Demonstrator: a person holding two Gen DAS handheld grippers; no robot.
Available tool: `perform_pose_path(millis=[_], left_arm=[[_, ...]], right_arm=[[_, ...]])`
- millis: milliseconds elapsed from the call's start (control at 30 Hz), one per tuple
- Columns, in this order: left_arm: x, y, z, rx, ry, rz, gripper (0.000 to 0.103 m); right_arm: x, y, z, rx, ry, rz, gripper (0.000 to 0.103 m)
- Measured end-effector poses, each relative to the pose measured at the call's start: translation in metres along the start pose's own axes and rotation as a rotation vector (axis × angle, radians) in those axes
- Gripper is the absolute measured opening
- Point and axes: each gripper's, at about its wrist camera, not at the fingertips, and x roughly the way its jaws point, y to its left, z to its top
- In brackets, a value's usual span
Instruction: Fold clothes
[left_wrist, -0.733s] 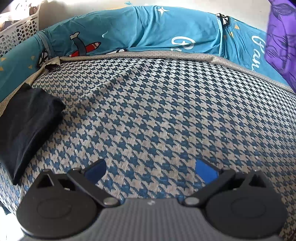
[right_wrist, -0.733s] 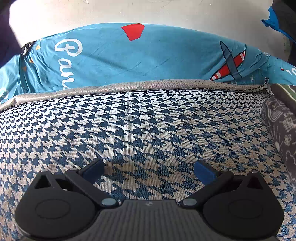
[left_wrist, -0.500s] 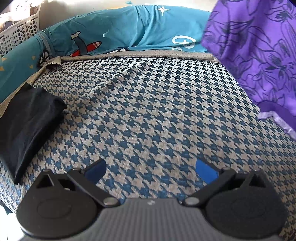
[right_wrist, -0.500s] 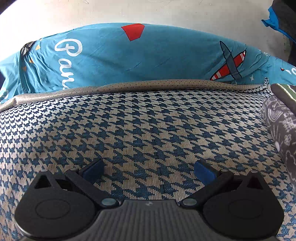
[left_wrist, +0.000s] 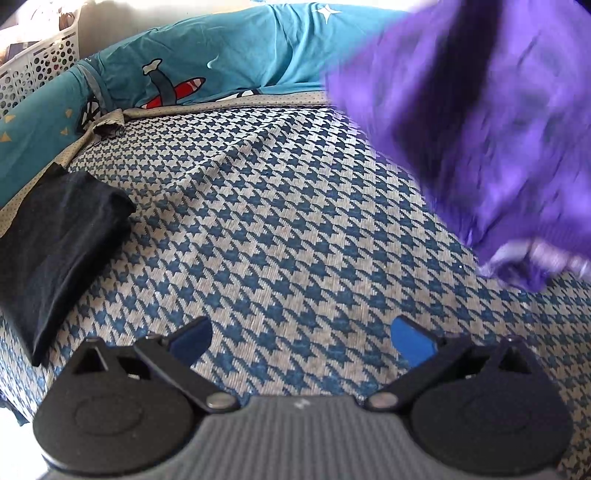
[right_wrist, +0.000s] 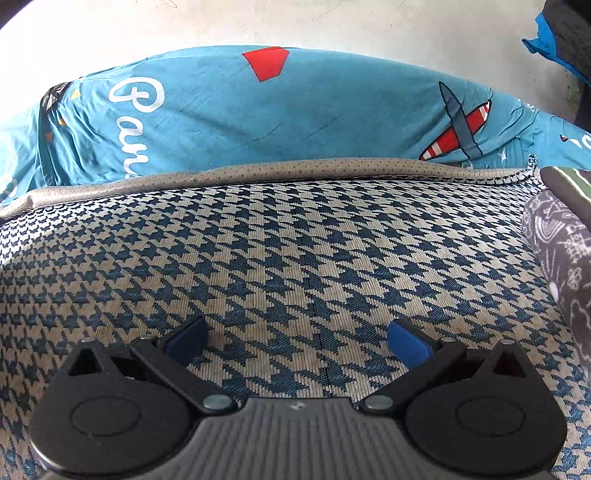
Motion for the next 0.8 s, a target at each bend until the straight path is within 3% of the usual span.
perform_pose_path(millis=[800], left_arm=[[0.002, -0.050, -0.005, 0.129, 0.028, -0.025, 0.103]], right_arm=[[0.000, -0.001, 0.000, -0.001, -0.001, 0.000, 0.103]])
